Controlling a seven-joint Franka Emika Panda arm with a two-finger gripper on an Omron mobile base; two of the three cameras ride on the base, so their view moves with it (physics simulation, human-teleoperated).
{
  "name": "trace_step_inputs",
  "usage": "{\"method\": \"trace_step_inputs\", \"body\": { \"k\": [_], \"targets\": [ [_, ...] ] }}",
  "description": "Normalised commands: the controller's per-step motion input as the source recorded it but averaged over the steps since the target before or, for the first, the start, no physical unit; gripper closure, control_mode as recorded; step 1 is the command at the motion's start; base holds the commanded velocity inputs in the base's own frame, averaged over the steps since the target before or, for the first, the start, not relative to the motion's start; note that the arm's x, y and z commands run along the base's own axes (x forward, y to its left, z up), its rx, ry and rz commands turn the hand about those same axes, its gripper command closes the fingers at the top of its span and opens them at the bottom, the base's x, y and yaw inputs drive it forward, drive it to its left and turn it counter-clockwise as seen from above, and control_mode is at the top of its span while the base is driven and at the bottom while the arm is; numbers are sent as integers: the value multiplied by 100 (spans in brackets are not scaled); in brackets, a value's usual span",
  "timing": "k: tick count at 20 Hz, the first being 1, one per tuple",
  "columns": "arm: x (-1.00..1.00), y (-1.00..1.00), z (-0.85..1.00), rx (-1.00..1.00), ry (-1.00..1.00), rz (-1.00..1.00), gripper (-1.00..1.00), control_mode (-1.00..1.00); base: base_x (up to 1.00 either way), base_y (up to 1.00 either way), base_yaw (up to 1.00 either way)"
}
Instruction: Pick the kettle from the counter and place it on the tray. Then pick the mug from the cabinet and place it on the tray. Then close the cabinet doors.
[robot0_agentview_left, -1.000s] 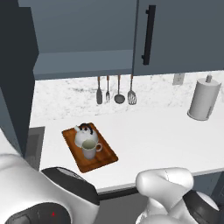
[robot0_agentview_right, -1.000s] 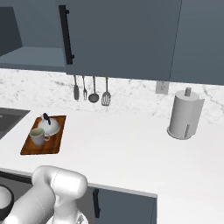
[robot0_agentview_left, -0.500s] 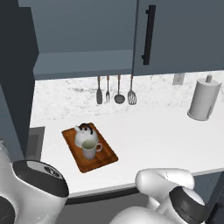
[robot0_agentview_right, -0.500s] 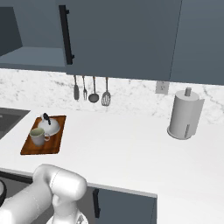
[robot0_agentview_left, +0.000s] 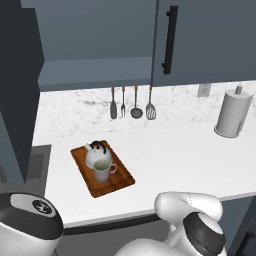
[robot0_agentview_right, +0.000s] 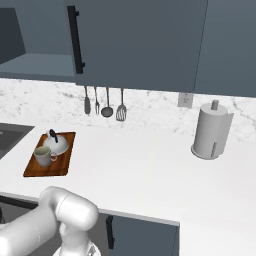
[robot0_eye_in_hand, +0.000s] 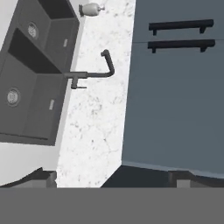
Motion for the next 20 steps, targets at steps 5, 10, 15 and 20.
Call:
{"method": "trace_step_inputs", "body": {
  "k": [5,10,15,20],
  "targets": [
    [24,-25,-5,-1,0,-19,-100,-100,0,0,0],
    [16,-59,-7,0,0,-19,-100,-100,0,0,0],
    [30,-61,-1,0,0,-15,-100,-100,0,0,0],
    [38,-64,0,0,0,-12,-100,-100,0,0,0]
  ]
}}
